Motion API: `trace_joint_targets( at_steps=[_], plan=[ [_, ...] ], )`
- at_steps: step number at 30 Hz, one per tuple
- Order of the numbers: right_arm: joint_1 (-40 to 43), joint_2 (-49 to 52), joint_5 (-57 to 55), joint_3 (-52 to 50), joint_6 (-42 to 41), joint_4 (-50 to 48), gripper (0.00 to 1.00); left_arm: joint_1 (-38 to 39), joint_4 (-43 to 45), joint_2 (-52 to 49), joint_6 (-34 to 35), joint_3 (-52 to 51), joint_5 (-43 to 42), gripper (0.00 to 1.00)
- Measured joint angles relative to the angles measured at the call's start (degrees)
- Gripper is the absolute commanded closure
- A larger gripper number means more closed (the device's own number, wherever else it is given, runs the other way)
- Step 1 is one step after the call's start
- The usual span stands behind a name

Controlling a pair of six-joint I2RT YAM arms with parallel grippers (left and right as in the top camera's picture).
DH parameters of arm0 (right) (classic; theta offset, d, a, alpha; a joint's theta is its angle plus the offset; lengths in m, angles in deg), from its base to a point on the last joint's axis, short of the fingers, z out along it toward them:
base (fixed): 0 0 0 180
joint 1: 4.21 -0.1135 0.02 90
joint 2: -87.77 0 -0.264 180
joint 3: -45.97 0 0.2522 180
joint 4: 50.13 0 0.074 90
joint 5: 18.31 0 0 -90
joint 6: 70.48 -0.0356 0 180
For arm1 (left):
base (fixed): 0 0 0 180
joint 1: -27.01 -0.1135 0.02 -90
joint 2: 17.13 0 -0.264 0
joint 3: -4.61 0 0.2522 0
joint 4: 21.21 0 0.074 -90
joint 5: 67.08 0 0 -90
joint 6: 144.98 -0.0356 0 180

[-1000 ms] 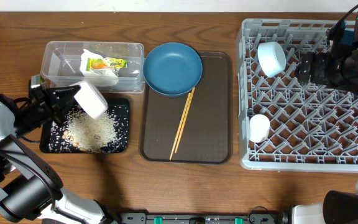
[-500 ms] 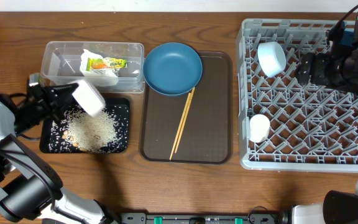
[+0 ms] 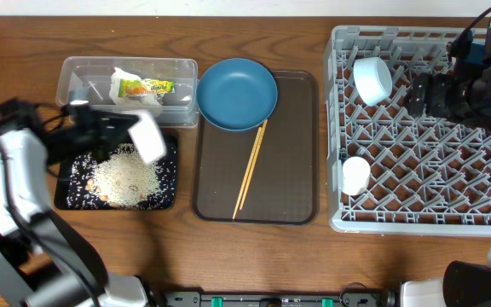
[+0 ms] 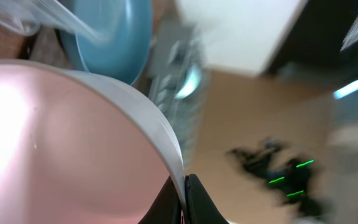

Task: Sort waste into correct bins and load items into the dishwasher rack
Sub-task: 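Tilt rice bowl with left gripper to dump rice onto black tray, then set emptied bowl on brown tray with left gripper and withdraw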

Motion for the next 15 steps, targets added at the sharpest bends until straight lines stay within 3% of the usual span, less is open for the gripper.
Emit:
trace_joint_targets(
  at_steps=[6, 15],
  plan=[
    [0.0, 0.0, 0.0, 0.0, 0.0, -0.2, 0.07, 20.4, 5.3, 8.4, 1.7, 0.0, 18.4, 0.94],
    [0.0, 0.0, 0.0, 0.0, 0.0, -0.2, 0.07, 52.7, 15.9, 5.8, 10.0, 0.0, 49.6, 0.94]
  ],
)
